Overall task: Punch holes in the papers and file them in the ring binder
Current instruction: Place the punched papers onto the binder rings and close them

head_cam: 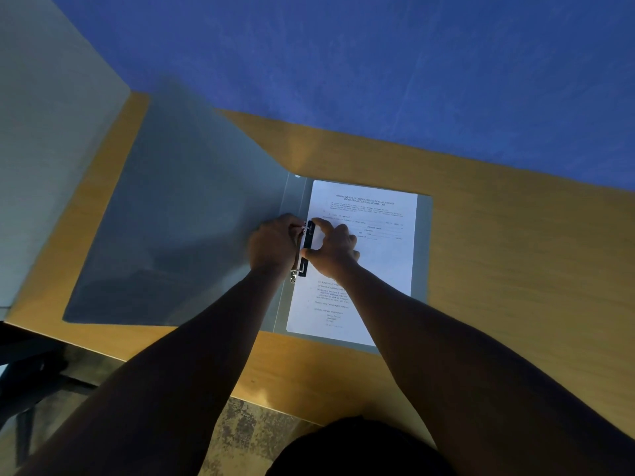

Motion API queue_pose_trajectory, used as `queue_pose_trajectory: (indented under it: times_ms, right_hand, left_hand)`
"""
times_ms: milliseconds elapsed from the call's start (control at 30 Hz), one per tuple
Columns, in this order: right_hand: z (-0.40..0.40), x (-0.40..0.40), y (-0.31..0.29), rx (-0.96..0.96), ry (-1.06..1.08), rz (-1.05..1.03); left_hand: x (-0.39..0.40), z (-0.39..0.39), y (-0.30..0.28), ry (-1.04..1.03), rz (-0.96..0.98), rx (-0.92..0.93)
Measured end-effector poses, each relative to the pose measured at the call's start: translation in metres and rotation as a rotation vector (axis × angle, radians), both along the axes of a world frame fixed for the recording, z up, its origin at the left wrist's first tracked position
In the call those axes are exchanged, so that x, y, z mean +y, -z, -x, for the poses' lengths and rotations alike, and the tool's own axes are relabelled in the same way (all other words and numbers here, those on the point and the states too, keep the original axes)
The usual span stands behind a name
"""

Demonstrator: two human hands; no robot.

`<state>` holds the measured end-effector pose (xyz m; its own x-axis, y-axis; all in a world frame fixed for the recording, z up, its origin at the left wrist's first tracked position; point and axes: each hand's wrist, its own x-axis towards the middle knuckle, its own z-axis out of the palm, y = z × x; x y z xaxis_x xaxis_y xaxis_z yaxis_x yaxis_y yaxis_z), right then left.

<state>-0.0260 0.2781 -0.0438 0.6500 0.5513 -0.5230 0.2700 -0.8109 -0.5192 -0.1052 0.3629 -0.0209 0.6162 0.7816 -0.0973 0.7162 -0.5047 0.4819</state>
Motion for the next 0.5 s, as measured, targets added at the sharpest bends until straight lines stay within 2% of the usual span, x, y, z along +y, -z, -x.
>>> queue_pose_trajectory:
  times_ms: [500]
  right_hand:
    - [-0.0003,-0.0032,0.0013,0.027,0.011,-0.044]
  left_hand:
    - [-0.0009,-0.0057,-0.0017,-0.043,0.024,0.072]
